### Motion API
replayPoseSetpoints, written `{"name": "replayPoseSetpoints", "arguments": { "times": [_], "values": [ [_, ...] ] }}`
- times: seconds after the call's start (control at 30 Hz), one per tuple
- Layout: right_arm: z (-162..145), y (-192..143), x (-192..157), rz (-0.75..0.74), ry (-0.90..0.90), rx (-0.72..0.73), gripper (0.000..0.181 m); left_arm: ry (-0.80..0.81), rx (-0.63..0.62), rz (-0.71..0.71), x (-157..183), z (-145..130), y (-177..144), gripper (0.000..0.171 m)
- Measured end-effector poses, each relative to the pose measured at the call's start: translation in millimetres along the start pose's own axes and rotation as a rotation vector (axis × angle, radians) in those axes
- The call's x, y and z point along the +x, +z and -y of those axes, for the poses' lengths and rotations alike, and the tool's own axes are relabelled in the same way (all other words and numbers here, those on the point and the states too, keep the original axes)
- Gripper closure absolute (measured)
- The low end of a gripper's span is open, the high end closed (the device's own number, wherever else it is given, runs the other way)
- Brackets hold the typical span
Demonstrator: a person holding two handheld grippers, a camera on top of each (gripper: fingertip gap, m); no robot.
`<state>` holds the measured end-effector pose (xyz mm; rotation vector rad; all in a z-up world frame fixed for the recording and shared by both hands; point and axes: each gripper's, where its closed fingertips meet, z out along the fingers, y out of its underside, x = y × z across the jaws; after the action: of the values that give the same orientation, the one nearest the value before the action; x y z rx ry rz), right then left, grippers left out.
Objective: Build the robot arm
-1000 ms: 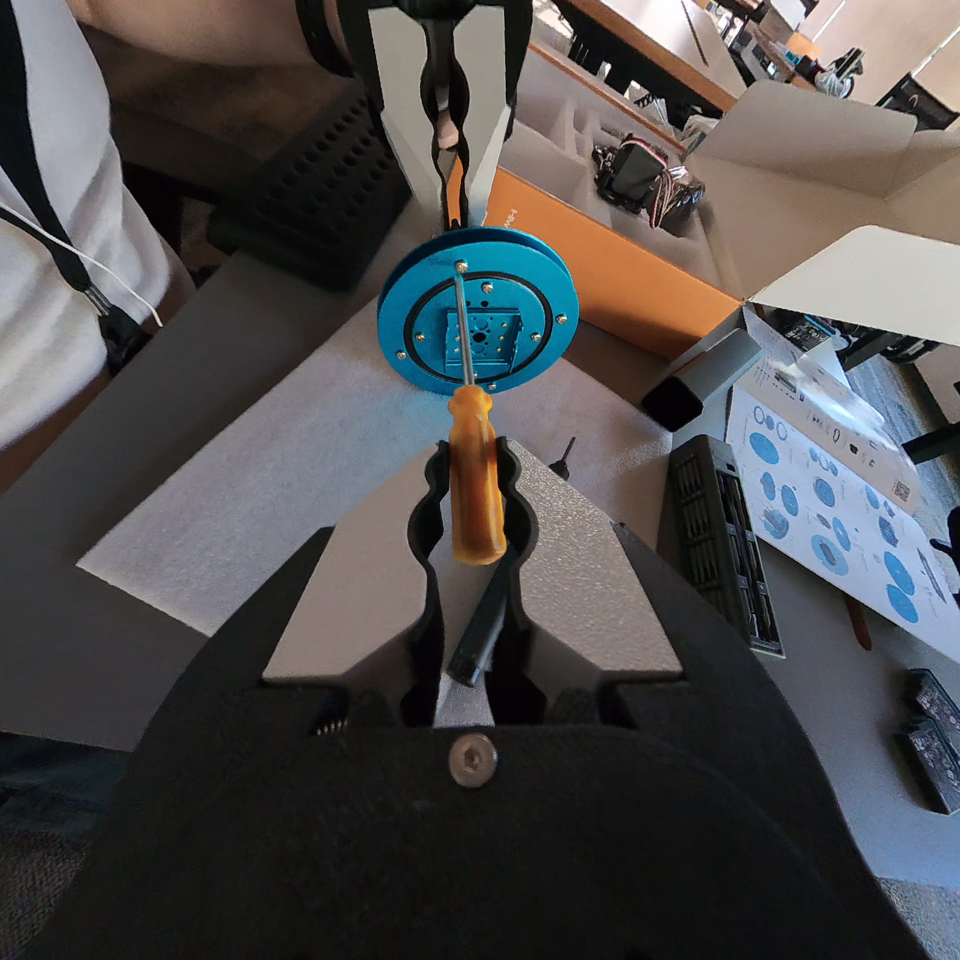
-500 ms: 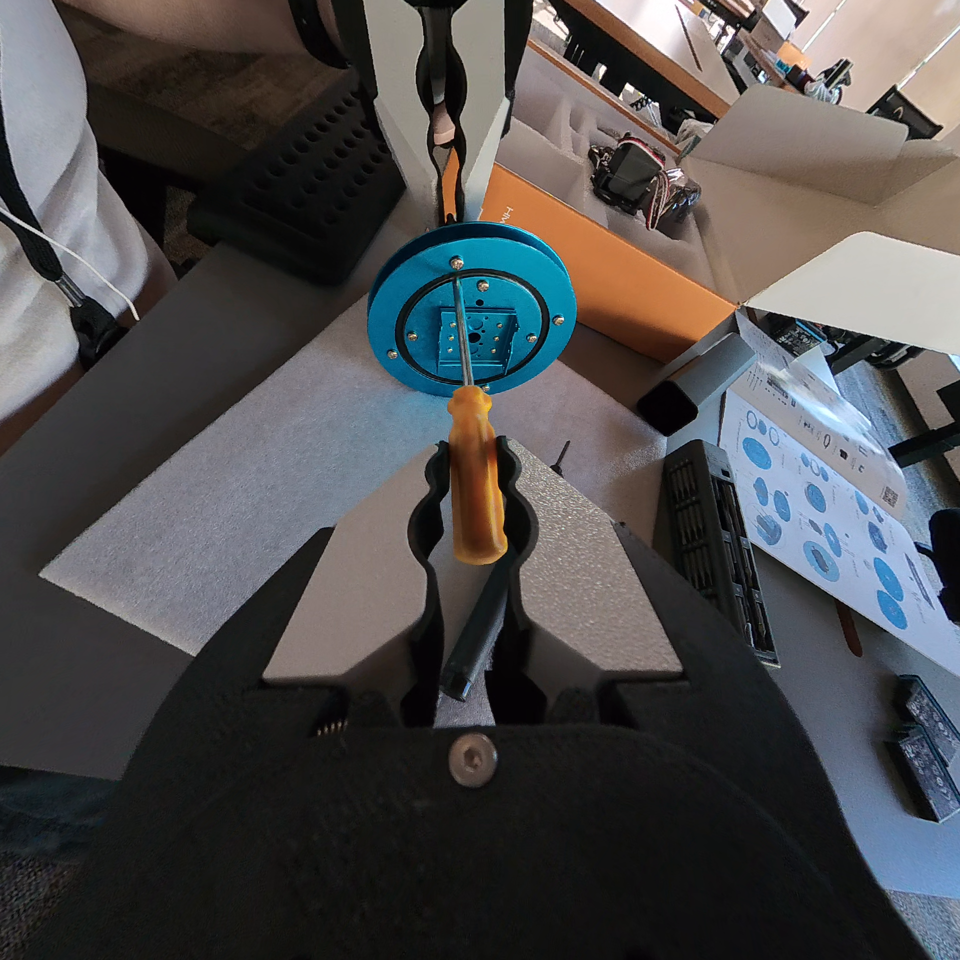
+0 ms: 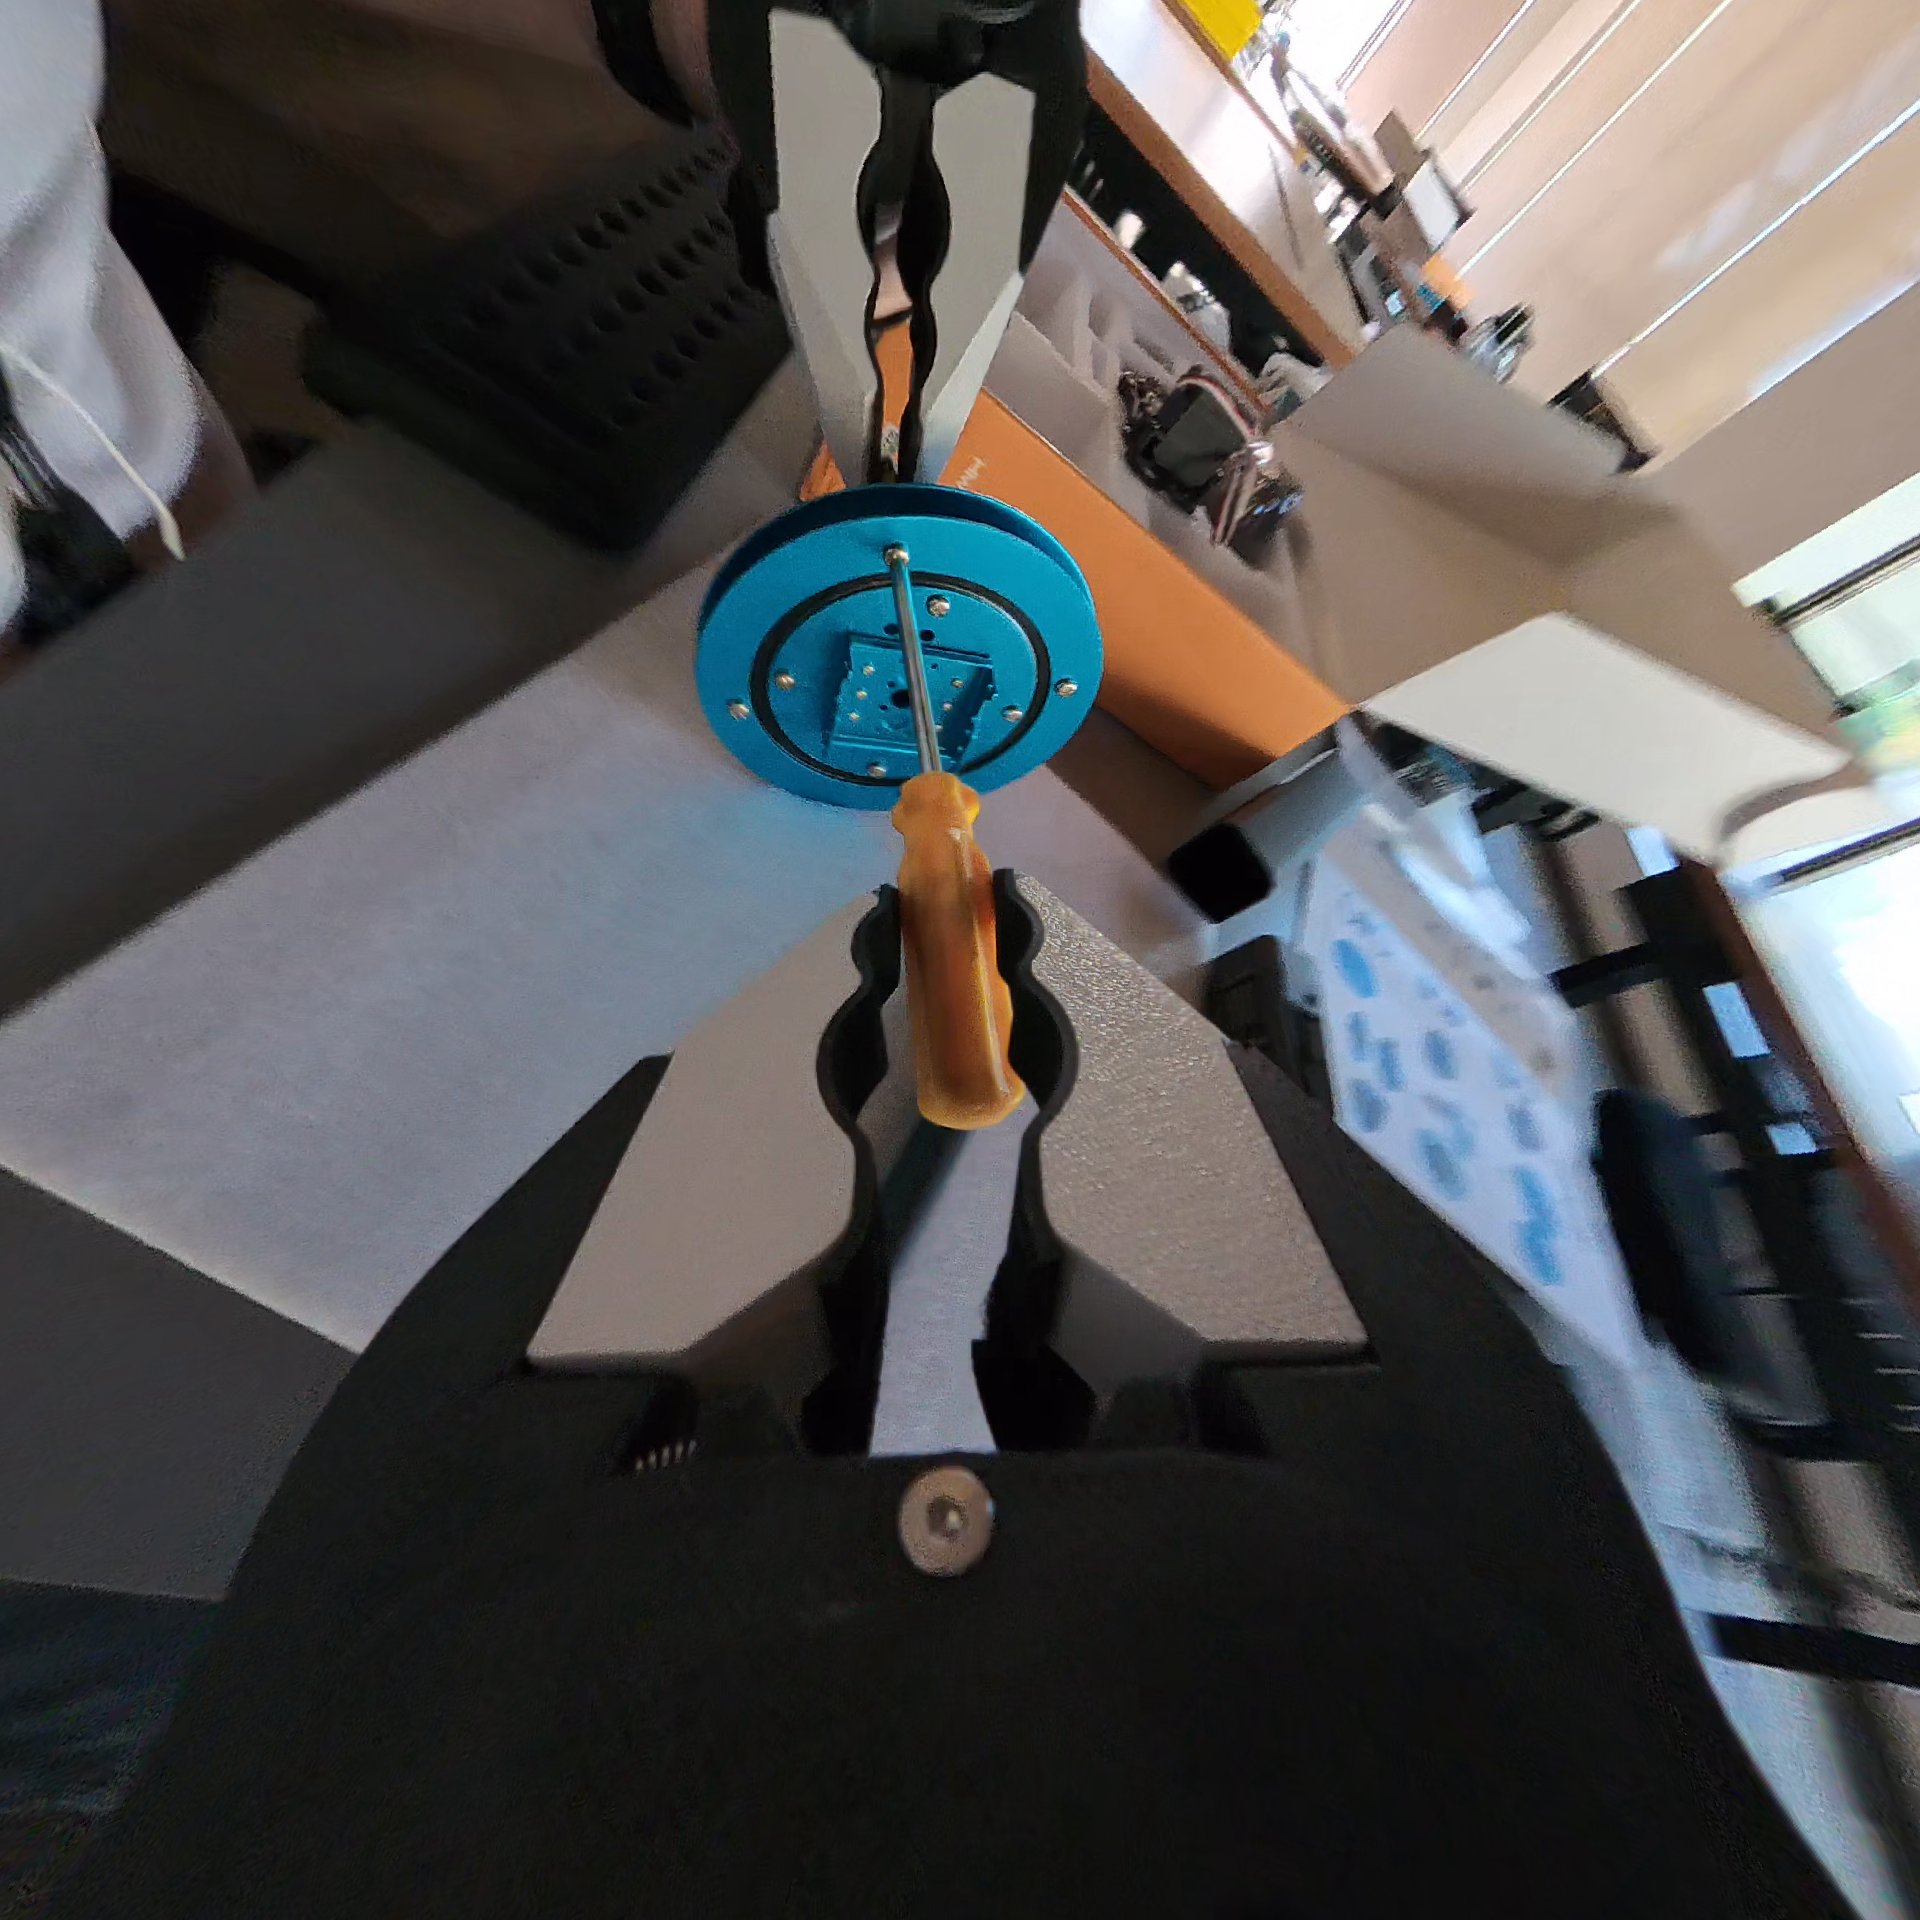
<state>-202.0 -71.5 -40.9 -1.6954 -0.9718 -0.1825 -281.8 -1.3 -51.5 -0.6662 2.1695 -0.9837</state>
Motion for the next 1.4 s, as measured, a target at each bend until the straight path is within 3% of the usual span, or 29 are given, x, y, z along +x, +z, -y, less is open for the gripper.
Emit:
{"name": "replayPoseSetpoints", "arguments": {
  "times": [0.23,0.3,0.4,0.6,0.8,1.0,1.13,1.33,1.4],
  "values": [
    [7,0,-3,-0.232,-0.502,-0.097,0.165,-0.020,-0.005,-0.019,0,-1,-1,0.167],
    [0,3,-6,-0.236,-0.532,-0.131,0.165,-0.020,-0.001,-0.027,2,-1,-2,0.167],
    [-2,3,-5,-0.148,-0.207,-0.103,0.165,0.009,-0.007,-0.014,3,-1,-1,0.167],
    [8,1,-5,0.055,0.225,-0.057,0.167,0.079,-0.050,0.033,0,-3,-2,0.167],
    [13,1,-5,0.144,0.363,-0.052,0.167,0.101,-0.066,0.052,-2,-5,-4,0.167],
    [10,-1,-5,0.147,0.284,-0.054,0.167,0.120,-0.062,0.044,0,-3,-1,0.167],
    [11,-3,-4,0.226,0.496,-0.029,0.168,0.154,-0.072,0.054,0,-2,0,0.167],
    [3,0,-9,0.394,1.002,-0.044,0.173,0.167,-0.072,0.067,0,-2,0,0.167],
    [-5,2,-16,0.398,0.935,-0.085,0.172,0.176,-0.067,0.075,-1,-1,1,0.167]
  ]
}}
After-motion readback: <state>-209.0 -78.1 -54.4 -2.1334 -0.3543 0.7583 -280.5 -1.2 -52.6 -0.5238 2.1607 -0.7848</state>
